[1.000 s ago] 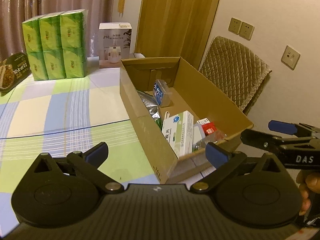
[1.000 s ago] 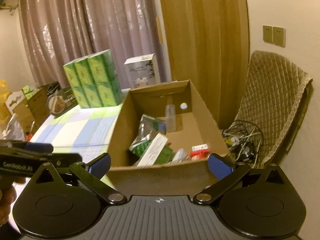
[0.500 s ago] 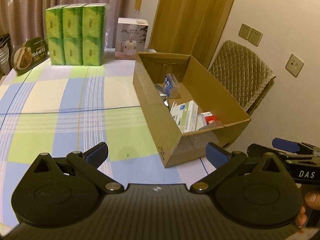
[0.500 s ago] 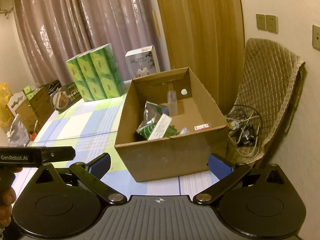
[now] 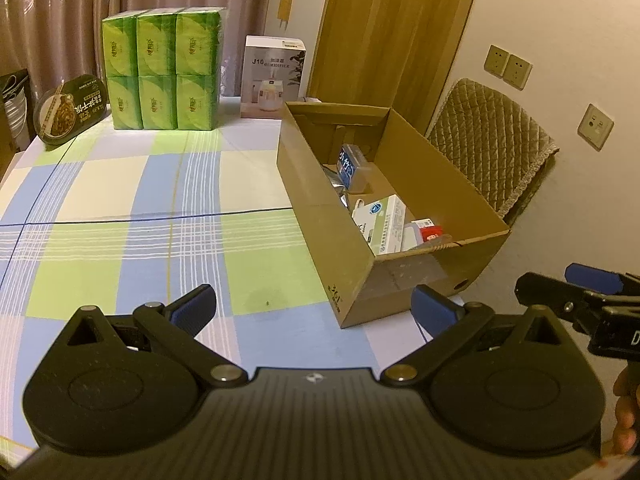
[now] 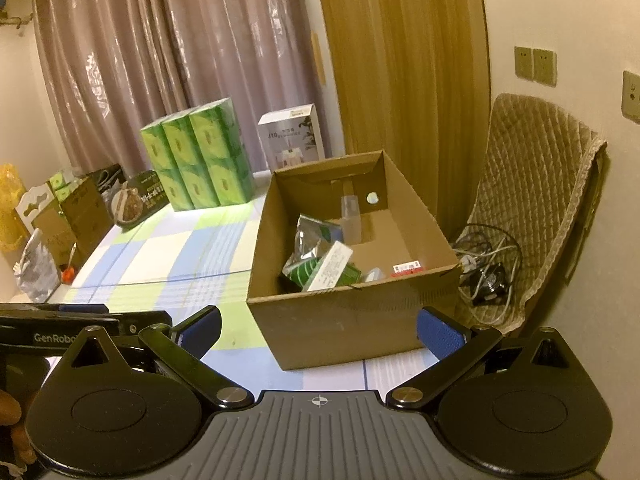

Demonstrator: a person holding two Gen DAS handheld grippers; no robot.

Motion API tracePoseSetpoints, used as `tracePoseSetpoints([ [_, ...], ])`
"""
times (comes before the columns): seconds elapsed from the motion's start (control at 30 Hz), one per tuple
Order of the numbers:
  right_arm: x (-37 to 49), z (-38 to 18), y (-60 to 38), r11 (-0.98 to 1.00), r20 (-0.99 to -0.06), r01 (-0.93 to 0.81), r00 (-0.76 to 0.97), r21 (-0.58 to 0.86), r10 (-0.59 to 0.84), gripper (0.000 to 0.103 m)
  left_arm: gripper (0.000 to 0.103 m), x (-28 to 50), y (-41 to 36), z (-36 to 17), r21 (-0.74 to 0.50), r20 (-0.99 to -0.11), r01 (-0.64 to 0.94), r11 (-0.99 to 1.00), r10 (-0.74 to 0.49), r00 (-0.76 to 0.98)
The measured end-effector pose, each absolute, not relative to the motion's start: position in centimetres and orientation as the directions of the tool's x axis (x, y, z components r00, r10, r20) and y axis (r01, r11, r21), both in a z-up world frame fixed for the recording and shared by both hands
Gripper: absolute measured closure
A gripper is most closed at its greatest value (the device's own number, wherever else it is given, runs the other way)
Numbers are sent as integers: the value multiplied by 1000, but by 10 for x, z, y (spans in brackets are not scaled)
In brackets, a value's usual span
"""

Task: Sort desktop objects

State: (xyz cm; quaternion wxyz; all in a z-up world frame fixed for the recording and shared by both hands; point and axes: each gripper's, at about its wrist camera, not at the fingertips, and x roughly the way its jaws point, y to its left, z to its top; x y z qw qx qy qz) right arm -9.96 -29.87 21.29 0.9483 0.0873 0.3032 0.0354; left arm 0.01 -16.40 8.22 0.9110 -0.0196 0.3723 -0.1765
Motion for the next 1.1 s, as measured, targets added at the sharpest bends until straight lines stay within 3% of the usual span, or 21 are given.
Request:
tracePoseSetpoints([
  [1.1, -106, 205, -306, 982, -581, 3, 807, 189, 109, 2, 1, -5, -168, 79, -146, -680, 310, 939, -323, 658],
])
